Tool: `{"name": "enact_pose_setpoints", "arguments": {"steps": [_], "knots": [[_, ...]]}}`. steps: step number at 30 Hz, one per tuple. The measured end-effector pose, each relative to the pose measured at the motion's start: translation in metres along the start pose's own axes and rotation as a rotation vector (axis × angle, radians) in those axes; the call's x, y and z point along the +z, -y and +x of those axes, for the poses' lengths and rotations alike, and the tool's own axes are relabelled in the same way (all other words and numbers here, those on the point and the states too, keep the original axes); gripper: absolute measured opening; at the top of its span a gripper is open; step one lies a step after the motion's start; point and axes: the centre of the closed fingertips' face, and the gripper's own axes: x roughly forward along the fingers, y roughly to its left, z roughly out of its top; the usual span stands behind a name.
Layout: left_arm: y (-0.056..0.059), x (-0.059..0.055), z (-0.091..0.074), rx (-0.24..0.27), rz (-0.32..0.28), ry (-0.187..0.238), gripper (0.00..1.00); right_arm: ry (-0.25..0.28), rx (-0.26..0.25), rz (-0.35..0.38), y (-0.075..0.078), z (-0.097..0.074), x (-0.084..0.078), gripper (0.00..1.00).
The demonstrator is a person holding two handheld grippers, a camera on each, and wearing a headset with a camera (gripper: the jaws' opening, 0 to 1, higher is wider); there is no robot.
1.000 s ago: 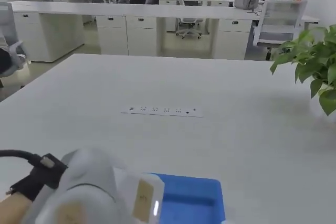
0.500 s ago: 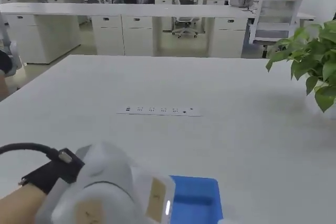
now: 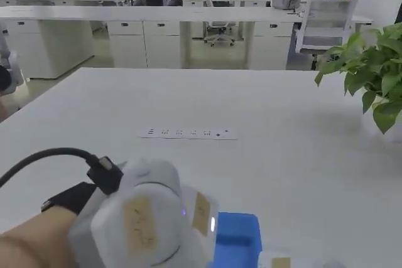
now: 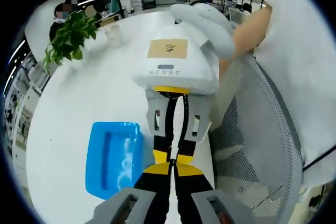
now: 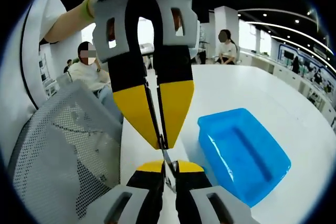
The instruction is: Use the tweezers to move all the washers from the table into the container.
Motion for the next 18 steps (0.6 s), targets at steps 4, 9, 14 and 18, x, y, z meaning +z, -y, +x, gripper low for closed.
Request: {"name": "enact_pose_setpoints", "arguments": {"steps": [4,9,14,18], "knots": [[-0.010,0.003,-0.007,0.075,-0.244,0.206,0.12,0.021,0.016,0.078,0.004,-0.004,0.001,0.03],[-0.012,-0.016,-0.031,0.204,-0.452,0.404,0.38,0.031,0.014,0.110,0.006,-0.005,-0.001,0.03],[0.000,-0.039,-0.037,0.347,-0.533,0.479,0.47,0.021,0.006,0.116,0.006,-0.006,-0.002,0.02],[0.003,-0.047,-0.050,0.464,-0.588,0.568,0.48,0.016,-0.005,0.115,0.005,-0.005,-0.003,0.02]]}}
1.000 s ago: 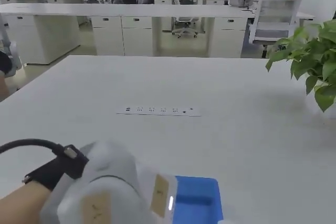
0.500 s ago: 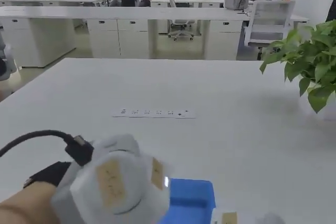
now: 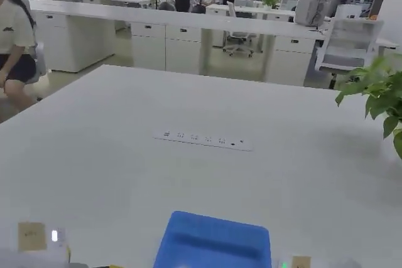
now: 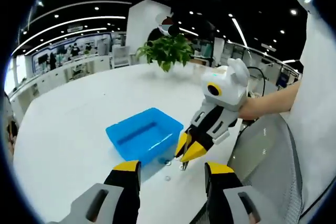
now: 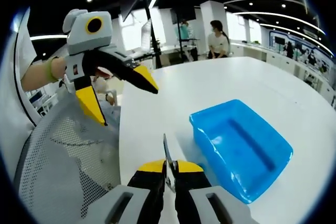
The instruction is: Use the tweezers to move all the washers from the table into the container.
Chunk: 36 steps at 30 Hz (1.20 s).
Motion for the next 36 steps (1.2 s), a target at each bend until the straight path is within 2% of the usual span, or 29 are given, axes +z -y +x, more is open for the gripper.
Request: {"name": "enact_pose_setpoints", "arguments": {"steps": [2,4,6,10,11,13,14,15,16,17,18,19,20,25,27,29,33,36], "knots": [[-0.006,0.003,-0.007,0.047,-0.027,0.055,0.49,0.001,-0.007,0.000,-0.001,0.000,-0.001,0.03],[-0.012,0.005,-0.013,0.104,-0.027,0.103,0.50,0.009,-0.022,0.014,0.000,0.000,-0.002,0.03],[-0.013,0.004,-0.017,0.138,-0.017,0.123,0.53,0.022,-0.033,0.034,0.000,0.000,-0.002,0.03],[-0.015,-0.002,-0.017,0.204,0.015,0.134,0.61,0.028,-0.055,0.035,0.001,0.000,-0.002,0.03],[-0.018,-0.002,-0.017,0.234,0.025,0.156,0.63,0.025,-0.065,0.027,0.002,0.001,-0.002,0.03],[-0.023,-0.006,-0.011,0.254,0.013,0.171,0.65,0.025,-0.077,0.038,0.004,0.001,-0.002,0.02],[-0.027,-0.008,-0.010,0.270,0.021,0.162,0.66,0.039,-0.101,0.072,0.008,-0.001,-0.002,0.02],[-0.034,-0.015,-0.011,0.302,0.030,0.104,0.68,0.051,-0.111,0.101,0.011,-0.001,-0.003,0.02],[-0.036,-0.013,-0.012,0.314,0.026,0.117,0.71,0.067,-0.120,0.147,0.014,-0.002,-0.003,0.03],[-0.034,-0.006,-0.013,0.315,0.015,0.174,0.75,0.074,-0.132,0.163,0.019,-0.003,-0.004,0.03],[-0.032,-0.004,-0.012,0.300,-0.007,0.197,0.78,0.073,-0.138,0.166,0.021,-0.004,-0.005,0.03],[-0.032,-0.004,-0.012,0.294,-0.022,0.203,0.80,0.074,-0.131,0.167,0.021,-0.004,-0.005,0.02],[-0.032,-0.005,-0.013,0.302,-0.021,0.193,0.80,0.078,-0.130,0.179,0.021,-0.004,-0.005,0.02],[-0.036,-0.004,-0.014,0.312,-0.047,0.209,0.79,0.095,-0.133,0.201,0.021,-0.001,-0.002,0.02],[-0.037,-0.004,-0.015,0.317,-0.052,0.214,0.80,0.111,-0.129,0.259,0.022,-0.002,-0.002,0.02],[-0.037,-0.005,-0.014,0.314,-0.056,0.213,0.79,0.111,-0.123,0.274,0.023,-0.004,-0.004,0.02],[-0.037,-0.006,-0.014,0.315,-0.043,0.204,0.78,0.147,-0.121,0.303,0.025,-0.016,0.005,0.02],[-0.040,-0.003,-0.017,0.337,-0.038,0.219,0.78,0.164,-0.122,0.313,0.028,-0.026,0.013,0.02]]}}
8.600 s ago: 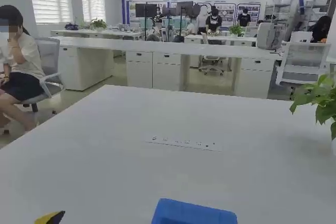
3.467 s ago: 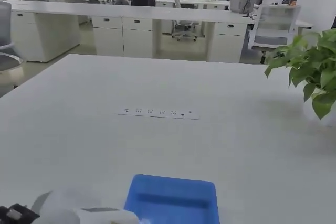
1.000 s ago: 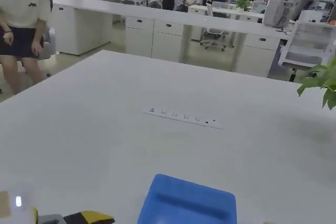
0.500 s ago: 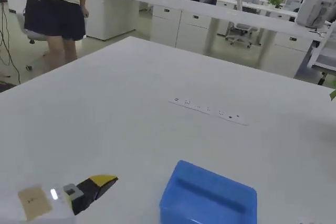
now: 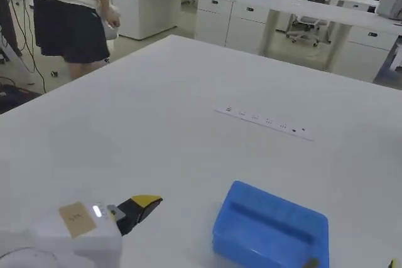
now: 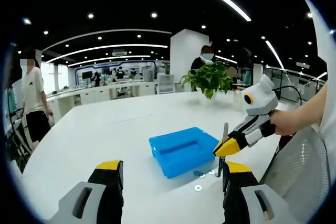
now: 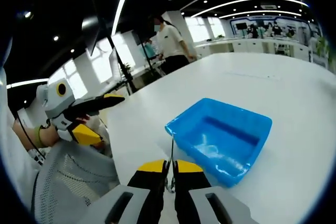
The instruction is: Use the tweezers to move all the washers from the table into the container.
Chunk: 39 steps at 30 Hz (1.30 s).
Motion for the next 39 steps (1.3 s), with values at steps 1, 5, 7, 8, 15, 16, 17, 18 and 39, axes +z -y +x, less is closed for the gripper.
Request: {"name": "enact_pose_setpoints", "arguments": {"steps": [1,5,7,8,15,16,17,18,39], "knots": [[-0.002,0.001,-0.001,0.007,-0.005,0.008,0.79,0.012,-0.005,-0.006,0.001,-0.004,0.006,0.02],[-0.005,0.003,-0.002,0.008,-0.050,0.029,0.79,0.043,-0.014,-0.001,0.005,-0.016,0.022,0.02],[-0.004,0.004,-0.002,0.005,-0.057,0.032,0.79,0.055,-0.021,0.001,0.007,-0.019,0.029,0.02],[-0.003,0.004,-0.002,0.004,-0.055,0.034,0.79,0.067,-0.026,-0.002,0.009,-0.022,0.034,0.02],[0.002,0.004,-0.001,-0.014,-0.029,0.030,0.79,0.104,-0.056,-0.008,0.028,-0.026,0.059,0.02],[0.002,0.004,-0.002,-0.015,-0.027,0.031,0.79,0.105,-0.060,-0.009,0.031,-0.025,0.060,0.02],[0.002,0.004,-0.002,-0.015,-0.029,0.029,0.79,0.109,-0.067,-0.010,0.036,-0.024,0.063,0.02],[0.002,0.003,-0.002,-0.015,-0.031,0.027,0.79,0.111,-0.071,-0.012,0.039,-0.023,0.064,0.02],[0.000,-0.004,-0.002,-0.010,-0.023,-0.011,0.78,0.035,-0.175,0.003,0.097,0.001,0.037,0.02]]}}
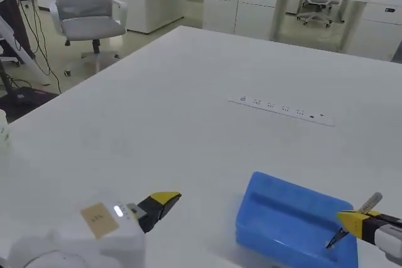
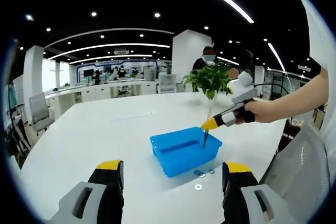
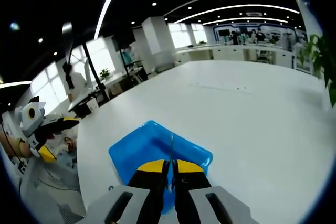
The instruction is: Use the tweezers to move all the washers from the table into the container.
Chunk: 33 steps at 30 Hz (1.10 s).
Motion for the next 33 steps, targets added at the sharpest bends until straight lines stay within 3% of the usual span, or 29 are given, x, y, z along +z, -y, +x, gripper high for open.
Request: {"name": "enact_pose_setpoints", "arguments": {"steps": [19,24,33], "knots": [[0.000,-0.002,0.001,-0.002,0.006,-0.010,0.77,-0.035,-0.020,-0.082,0.001,0.013,-0.006,0.03],[-0.001,-0.002,0.001,0.001,0.003,-0.008,0.77,-0.024,-0.022,-0.078,-0.001,0.007,-0.004,0.03],[0.000,-0.002,0.001,0.000,0.006,-0.008,0.77,0.019,0.000,-0.082,-0.015,-0.008,0.013,0.03]]}}
